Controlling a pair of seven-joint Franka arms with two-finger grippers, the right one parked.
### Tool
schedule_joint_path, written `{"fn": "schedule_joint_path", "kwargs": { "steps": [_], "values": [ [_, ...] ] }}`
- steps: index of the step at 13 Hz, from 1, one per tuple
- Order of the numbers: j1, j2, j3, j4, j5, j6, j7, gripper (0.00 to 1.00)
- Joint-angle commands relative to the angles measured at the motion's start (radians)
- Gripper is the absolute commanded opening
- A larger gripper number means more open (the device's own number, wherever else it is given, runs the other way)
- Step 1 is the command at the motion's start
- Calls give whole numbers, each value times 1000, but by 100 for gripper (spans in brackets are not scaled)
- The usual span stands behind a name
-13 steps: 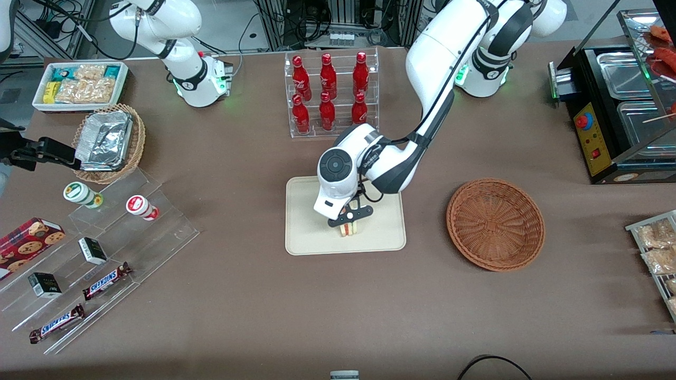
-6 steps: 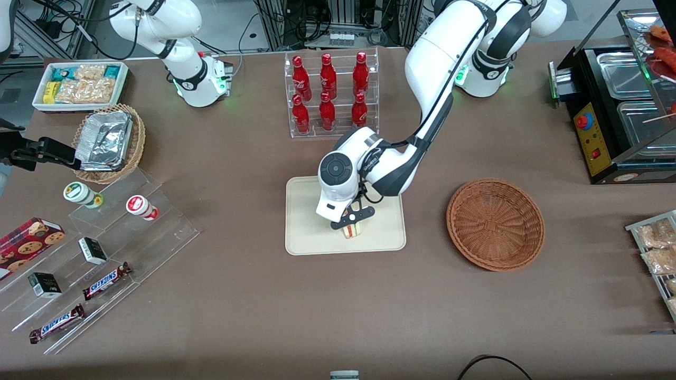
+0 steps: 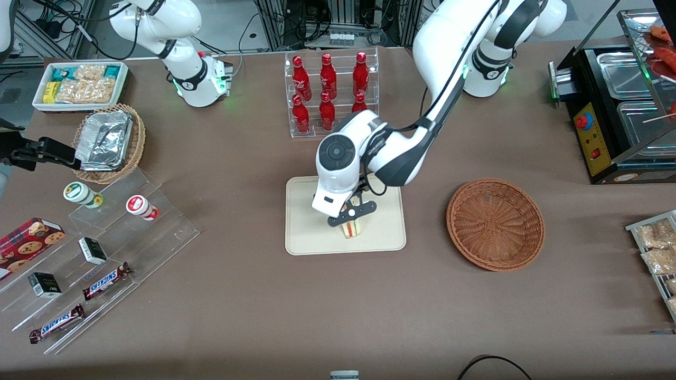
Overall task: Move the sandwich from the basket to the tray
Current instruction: 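Open the left gripper and raise it back toward the basket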
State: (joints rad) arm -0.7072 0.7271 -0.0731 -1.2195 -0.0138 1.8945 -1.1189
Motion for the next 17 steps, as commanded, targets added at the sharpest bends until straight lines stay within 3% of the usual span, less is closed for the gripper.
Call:
{"fn": "schedule_joint_path", "kwargs": {
  "steps": [1,5,14,17],
  "values": [
    [17,-73,4,-26,104,-44,63,100],
    [118,-164,1,-115,132,-147,147,100],
    [489,-474,1,-431,126,-155,880,100],
    [592,-555,1,-460,78,-201,1063,100]
  ]
}}
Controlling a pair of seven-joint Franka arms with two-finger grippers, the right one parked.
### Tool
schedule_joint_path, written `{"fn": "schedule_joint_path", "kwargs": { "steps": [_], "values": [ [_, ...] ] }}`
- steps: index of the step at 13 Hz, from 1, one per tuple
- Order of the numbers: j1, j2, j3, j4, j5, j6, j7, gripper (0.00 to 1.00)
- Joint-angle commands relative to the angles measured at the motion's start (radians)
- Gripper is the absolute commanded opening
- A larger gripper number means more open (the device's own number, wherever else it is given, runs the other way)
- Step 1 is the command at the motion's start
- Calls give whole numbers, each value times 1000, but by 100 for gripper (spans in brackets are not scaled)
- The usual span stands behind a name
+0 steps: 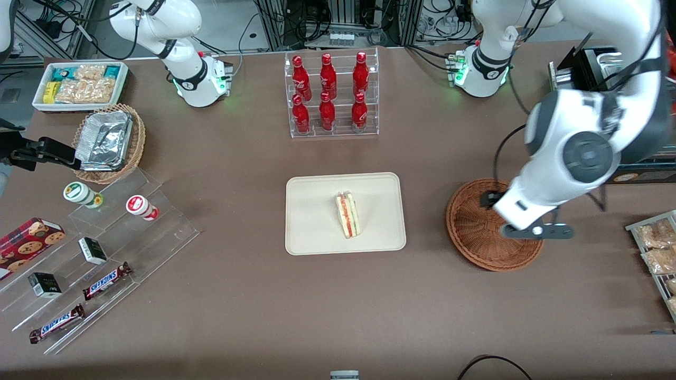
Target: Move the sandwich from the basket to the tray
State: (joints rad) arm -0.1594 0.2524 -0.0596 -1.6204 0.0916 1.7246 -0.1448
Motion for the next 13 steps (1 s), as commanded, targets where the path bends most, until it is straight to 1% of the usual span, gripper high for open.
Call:
{"fn": "schedule_joint_path", "kwargs": {
  "steps": [1,3,5,9,13],
  "values": [
    [85,-114,-13,-67,-45,-51,122,100],
    [159,-157,-26,-61,-90,-132,224,100],
    [230,-203,-66,-55,-102,-181,272,100],
    [245,-223,-68,49,-102,-276,278,100],
    [244,-248,-68,60,-101,-296,277,100]
  ]
}}
